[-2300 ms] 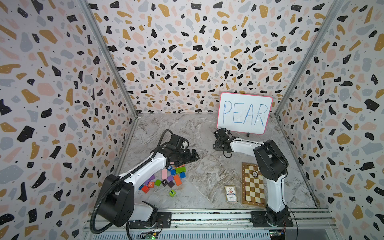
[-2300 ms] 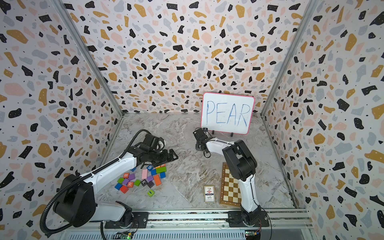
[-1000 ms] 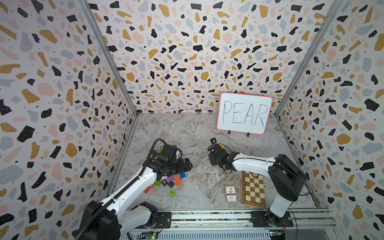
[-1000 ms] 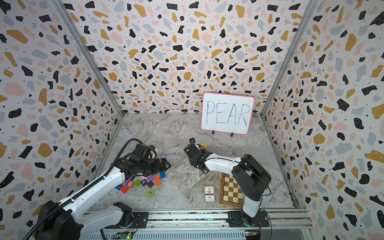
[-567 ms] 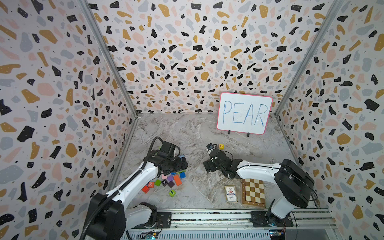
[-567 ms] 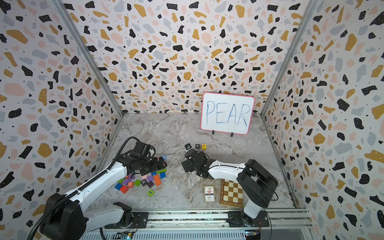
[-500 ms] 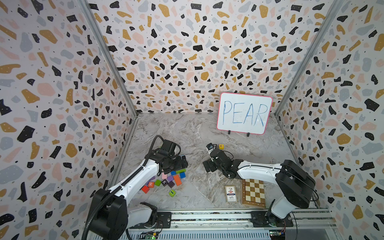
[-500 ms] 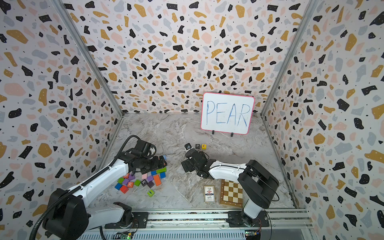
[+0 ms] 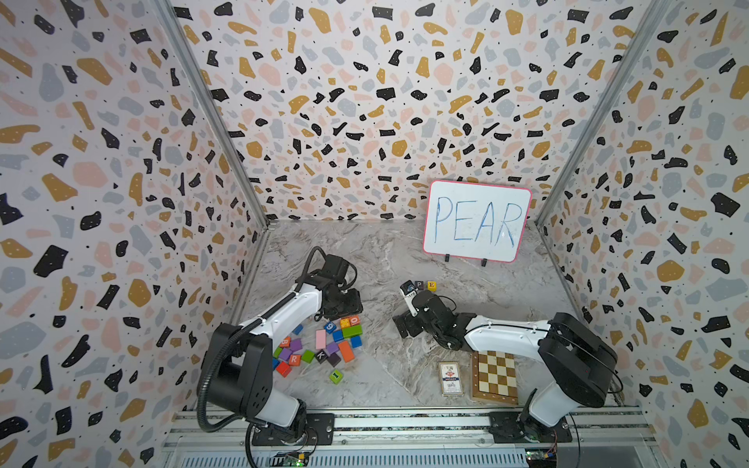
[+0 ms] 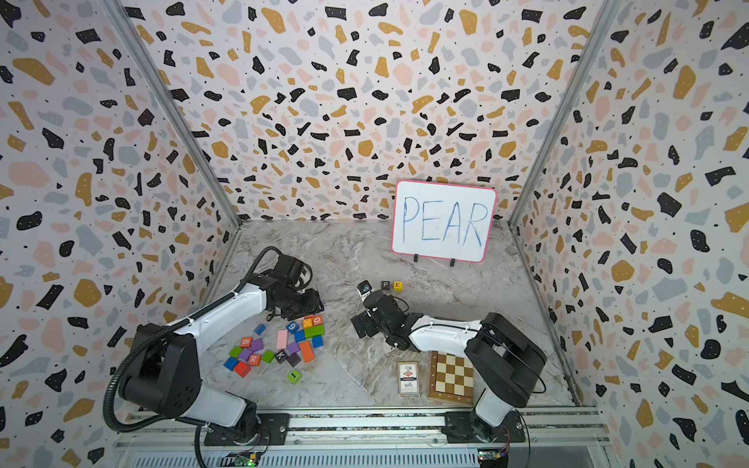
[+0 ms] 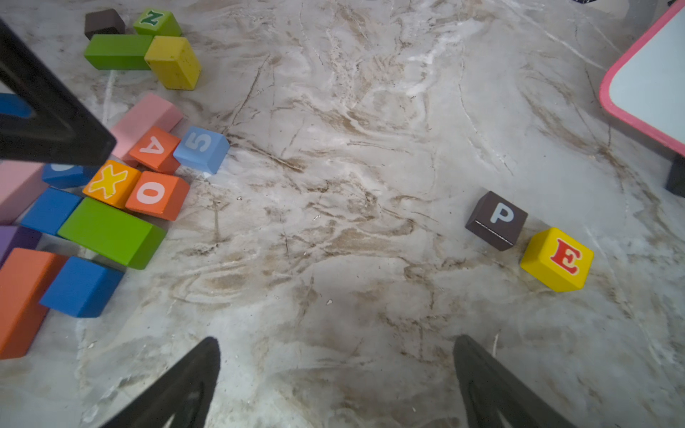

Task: Spell the uppercase word “pear” with letter blocks
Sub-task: Pick up the letter block from the center of the board.

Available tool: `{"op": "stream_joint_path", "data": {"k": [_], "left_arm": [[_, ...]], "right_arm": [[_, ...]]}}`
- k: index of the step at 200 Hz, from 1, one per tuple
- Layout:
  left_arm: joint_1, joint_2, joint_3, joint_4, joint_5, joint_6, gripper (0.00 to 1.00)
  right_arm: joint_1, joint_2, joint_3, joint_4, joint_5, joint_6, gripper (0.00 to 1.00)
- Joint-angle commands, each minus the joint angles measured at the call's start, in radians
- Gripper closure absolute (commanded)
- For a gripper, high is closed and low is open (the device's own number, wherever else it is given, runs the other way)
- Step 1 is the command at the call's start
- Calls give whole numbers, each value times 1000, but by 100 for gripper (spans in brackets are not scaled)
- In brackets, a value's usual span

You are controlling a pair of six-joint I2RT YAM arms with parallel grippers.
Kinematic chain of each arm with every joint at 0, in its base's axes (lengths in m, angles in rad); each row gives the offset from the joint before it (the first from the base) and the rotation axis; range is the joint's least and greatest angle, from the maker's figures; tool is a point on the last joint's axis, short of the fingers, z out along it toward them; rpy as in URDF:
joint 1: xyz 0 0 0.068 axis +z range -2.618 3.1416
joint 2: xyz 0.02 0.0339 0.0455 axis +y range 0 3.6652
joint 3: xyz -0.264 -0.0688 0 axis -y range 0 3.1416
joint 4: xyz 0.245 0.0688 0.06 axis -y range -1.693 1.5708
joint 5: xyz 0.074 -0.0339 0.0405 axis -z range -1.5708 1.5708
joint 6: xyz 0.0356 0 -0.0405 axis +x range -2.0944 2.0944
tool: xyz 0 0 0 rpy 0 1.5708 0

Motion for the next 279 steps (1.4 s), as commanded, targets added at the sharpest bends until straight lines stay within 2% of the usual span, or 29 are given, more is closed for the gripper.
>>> {"op": "stream_joint_path", "data": {"k": [1,279], "left_arm": [[10,27,36,-22,-28,28,43],[33,237,86,8,-138,7,56]], "right_arm": [[-5,-43,-7,23,-17,-11,1],[-8,-23,-3,16,-31,8,1]]}}
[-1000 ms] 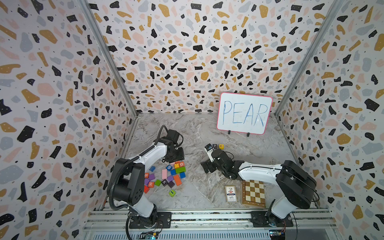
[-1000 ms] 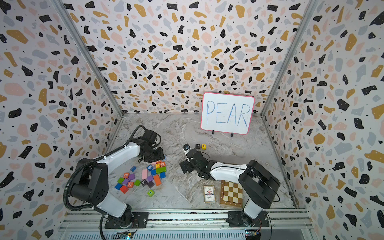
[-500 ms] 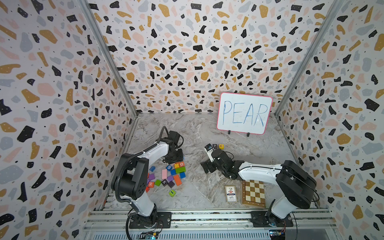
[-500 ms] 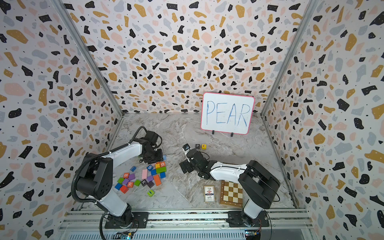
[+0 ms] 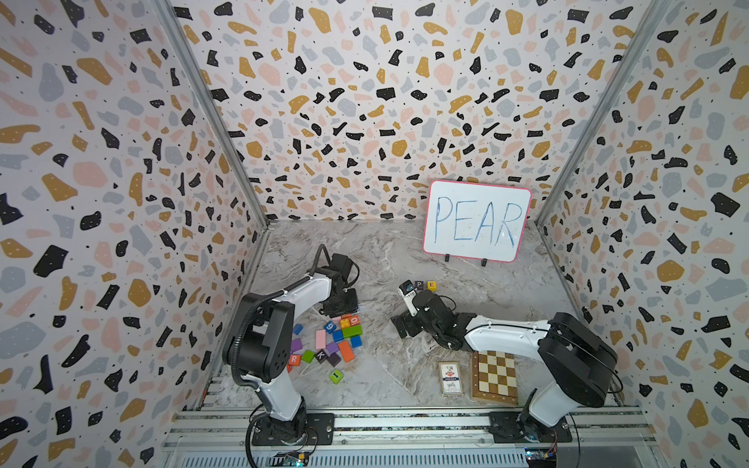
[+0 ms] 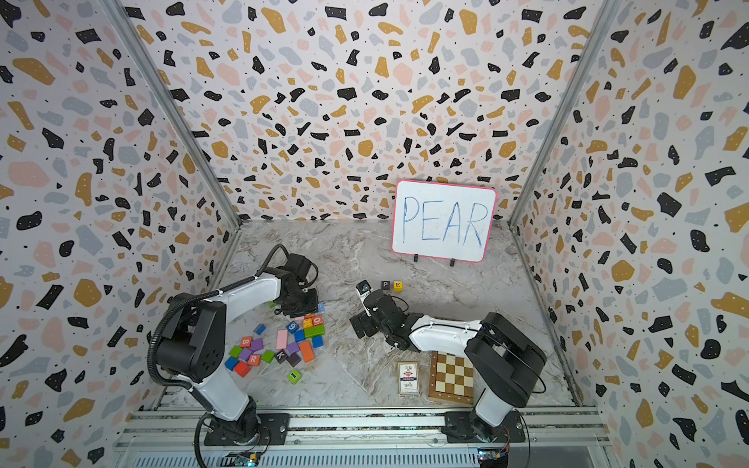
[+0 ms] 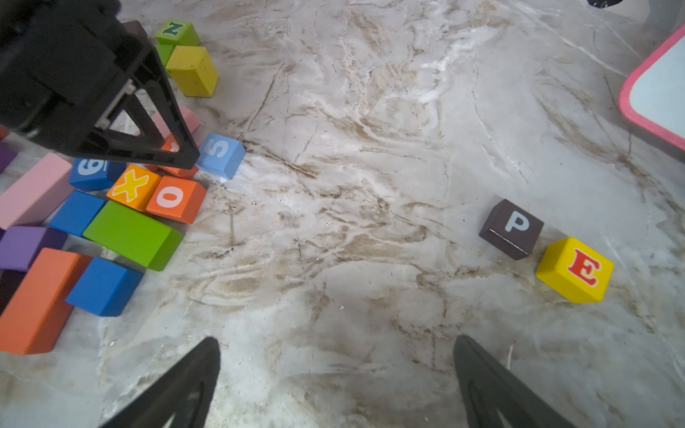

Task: Spell the uppercase word “pear” with letter blocks
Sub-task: Pick up the letter block from the center of the board.

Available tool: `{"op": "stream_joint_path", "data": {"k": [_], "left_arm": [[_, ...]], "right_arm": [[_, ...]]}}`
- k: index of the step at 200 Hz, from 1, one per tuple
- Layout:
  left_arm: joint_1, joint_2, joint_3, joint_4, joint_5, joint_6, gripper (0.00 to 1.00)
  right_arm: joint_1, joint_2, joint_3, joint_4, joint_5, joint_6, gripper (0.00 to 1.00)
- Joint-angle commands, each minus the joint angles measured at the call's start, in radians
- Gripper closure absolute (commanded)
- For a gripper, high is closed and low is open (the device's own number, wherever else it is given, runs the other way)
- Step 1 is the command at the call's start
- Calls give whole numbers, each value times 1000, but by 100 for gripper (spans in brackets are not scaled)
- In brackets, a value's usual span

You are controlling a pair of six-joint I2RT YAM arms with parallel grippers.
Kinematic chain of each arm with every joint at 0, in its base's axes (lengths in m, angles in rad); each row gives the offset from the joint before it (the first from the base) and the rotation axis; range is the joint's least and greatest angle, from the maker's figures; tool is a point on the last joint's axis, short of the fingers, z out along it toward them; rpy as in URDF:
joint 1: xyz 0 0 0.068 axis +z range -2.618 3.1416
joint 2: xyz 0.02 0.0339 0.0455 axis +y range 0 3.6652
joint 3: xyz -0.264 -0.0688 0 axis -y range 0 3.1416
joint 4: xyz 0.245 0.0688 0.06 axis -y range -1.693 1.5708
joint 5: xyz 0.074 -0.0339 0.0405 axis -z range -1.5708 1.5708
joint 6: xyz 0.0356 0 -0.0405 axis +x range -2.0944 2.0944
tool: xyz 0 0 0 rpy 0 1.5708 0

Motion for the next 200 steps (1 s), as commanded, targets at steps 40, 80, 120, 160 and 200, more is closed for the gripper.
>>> {"op": "stream_joint_path", "data": {"k": [40,80,120,160,200], "left_arm": [[4,33,16,-14,-51,1,60],[3,46,17,-16,-72,6,61],[2,87,29,-6,-72,5,61],[1,99,34,-17,-97,12,65],[0,63,19,-36,-127,18,66]], "right_arm": [[-3,-26,-4,-1,1,8,1],[-3,-22,-3,5,-5,13,1],[-3,-16,-2,4,-5,14,1],[-4,-15,-2,4,-5,16,1],[-3,-8,2,6,-9,18,1]]}}
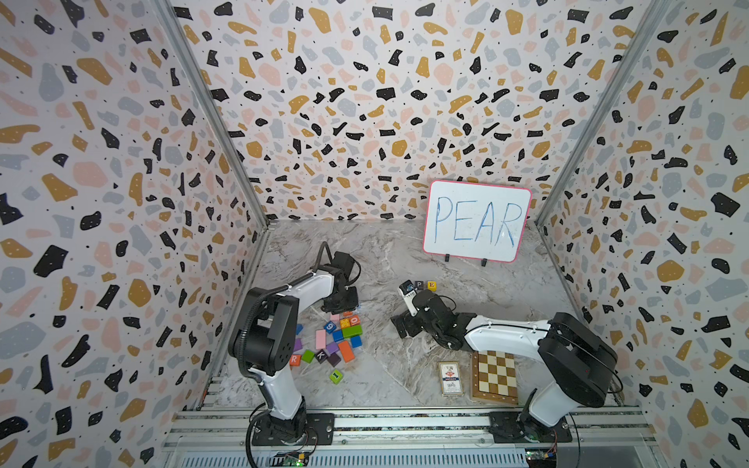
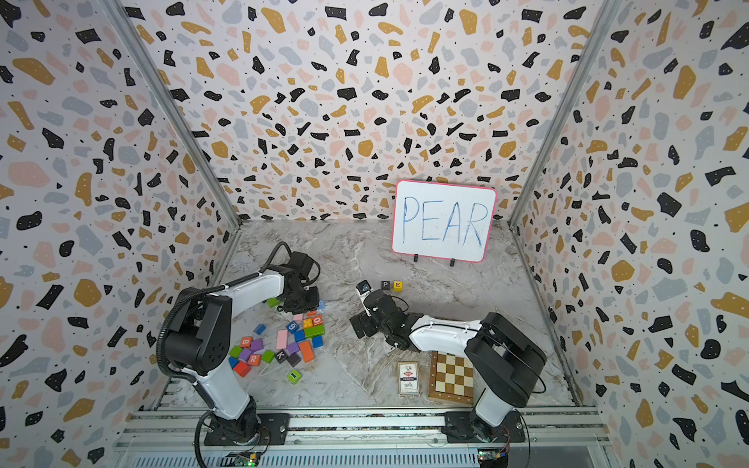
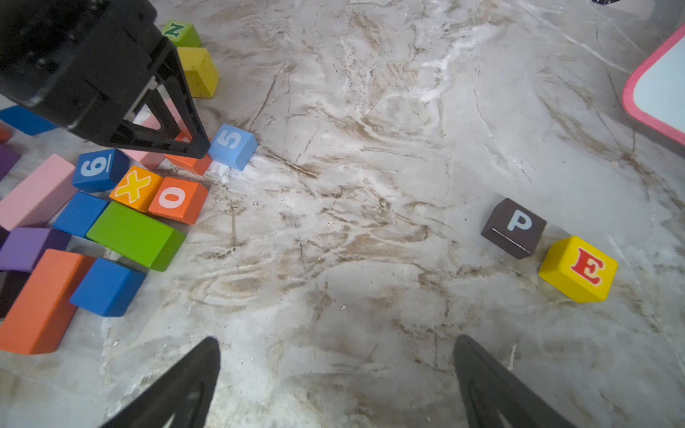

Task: Spell the uppercase word “pear” with letter blocks
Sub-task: Pick up the letter block from the center of the board.

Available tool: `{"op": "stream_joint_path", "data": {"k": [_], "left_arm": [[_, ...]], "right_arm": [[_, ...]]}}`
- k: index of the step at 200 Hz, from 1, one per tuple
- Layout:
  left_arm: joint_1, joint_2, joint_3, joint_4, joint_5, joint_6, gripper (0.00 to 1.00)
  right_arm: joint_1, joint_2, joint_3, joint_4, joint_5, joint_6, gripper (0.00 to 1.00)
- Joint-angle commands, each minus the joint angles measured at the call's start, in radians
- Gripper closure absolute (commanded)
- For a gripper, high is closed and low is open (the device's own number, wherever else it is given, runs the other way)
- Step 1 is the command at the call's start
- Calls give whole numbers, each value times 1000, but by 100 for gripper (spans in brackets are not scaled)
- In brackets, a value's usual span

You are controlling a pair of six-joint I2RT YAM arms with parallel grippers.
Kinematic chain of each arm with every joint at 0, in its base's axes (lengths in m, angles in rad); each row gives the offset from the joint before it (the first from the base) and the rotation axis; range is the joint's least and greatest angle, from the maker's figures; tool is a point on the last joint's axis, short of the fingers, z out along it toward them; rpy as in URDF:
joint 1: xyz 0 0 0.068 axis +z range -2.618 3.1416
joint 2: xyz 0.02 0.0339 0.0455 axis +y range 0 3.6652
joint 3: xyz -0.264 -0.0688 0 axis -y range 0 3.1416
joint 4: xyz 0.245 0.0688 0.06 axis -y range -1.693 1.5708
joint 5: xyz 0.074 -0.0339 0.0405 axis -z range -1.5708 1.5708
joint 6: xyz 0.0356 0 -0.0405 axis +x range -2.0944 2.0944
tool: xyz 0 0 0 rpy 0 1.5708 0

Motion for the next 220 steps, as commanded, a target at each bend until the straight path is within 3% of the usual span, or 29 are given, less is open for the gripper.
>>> {"op": "stream_joint_path", "data": {"k": [1,77,146,220], "left_arm": [[2,13,-18,-37,-76,15,66],[-1,-11,3,-56,-87,11,64],[-4,62,6,-29,-67,6,61],[-4,36,17,-53,-78,8,67]], "right_arm": [[-3,-8,2,6,-2,12,1],[-3,-8,2,3,-10,16,1],[-3,-8,-2,4,-10,18,1],[-3,-22,-1,-1,-8,19,1]]}}
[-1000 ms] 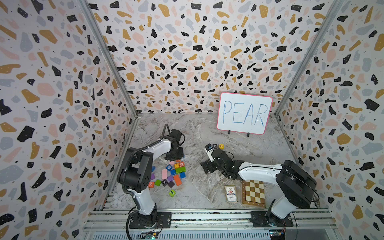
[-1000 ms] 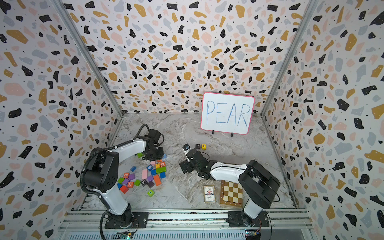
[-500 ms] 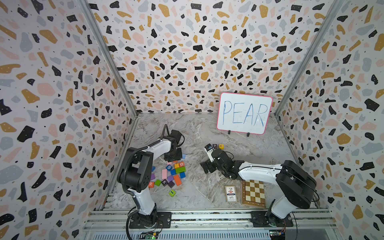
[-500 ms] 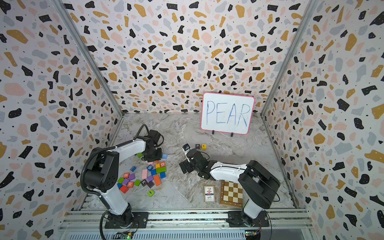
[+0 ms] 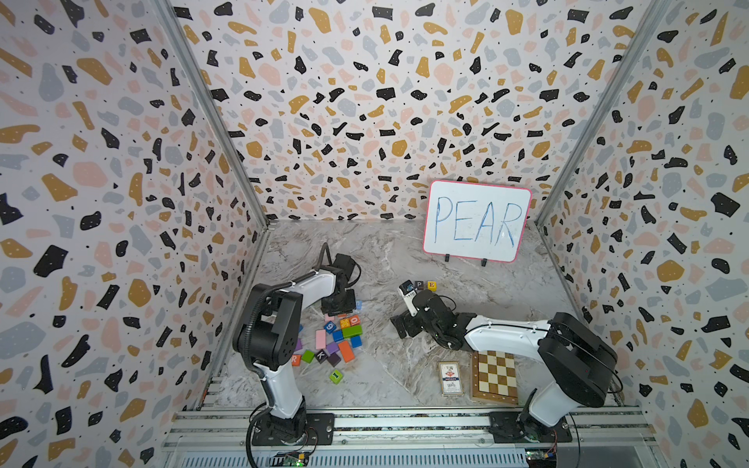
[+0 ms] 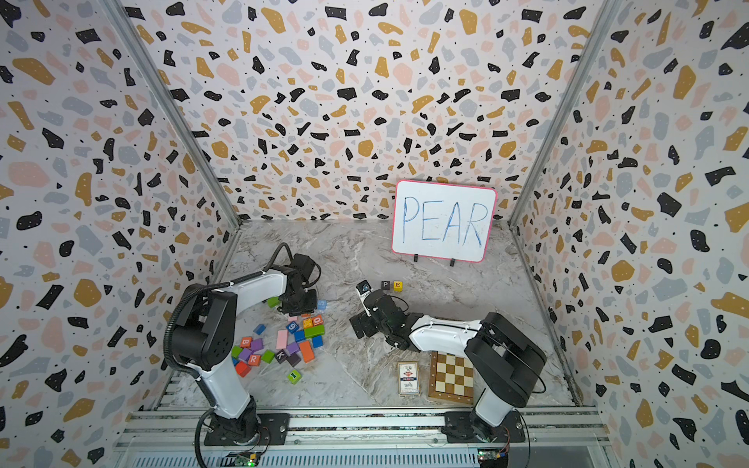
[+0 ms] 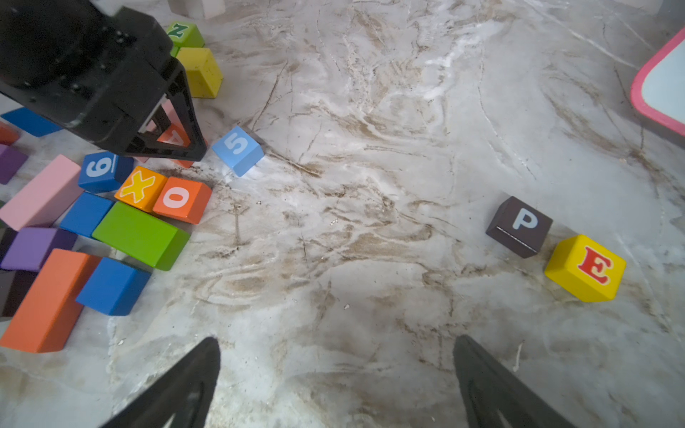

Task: Spell the uppercase word “pear” with letter blocks
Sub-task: Pick up the letter block from the center of the board, then place the letter block at the center of the board.

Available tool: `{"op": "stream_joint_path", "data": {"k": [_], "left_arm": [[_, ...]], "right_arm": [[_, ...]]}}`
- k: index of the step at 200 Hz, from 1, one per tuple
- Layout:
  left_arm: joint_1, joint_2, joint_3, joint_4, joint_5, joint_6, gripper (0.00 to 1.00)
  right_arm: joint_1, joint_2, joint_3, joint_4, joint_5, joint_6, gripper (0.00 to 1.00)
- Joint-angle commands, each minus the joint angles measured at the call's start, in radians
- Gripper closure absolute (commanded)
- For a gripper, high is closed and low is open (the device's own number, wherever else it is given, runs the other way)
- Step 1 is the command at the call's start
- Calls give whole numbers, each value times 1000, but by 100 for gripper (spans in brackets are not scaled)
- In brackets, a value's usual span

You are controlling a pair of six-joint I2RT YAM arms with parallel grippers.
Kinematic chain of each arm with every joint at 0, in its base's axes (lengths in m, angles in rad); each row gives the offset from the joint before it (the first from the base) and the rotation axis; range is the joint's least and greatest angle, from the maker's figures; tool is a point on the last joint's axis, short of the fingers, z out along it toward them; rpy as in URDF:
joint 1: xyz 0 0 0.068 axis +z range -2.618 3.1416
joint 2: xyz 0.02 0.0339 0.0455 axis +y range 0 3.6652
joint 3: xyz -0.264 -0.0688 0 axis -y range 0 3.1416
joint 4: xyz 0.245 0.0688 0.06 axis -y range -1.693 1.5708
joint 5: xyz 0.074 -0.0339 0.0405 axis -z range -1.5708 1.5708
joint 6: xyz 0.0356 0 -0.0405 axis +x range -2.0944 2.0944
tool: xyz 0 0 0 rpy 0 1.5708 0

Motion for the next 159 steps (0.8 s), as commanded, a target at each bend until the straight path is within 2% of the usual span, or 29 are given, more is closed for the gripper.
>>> {"op": "stream_joint_path", "data": {"k": [1,79,128,159], "left_arm": [[-3,-5,8,-24,-6,6,67],[-68,-144,-1,-67,4,-53,71],[-197,-181,-20,-55,24,-151,71],[-289,-150,-7,-44,16,-210,71]], "right_arm": [[-3,-22,-1,-1,0,12,0],[-7,-124,-59,-12,11,37,1],[-9,-221,-194,-16,20,84,0],[-17,-289,-266,-24,32,103,1]]}}
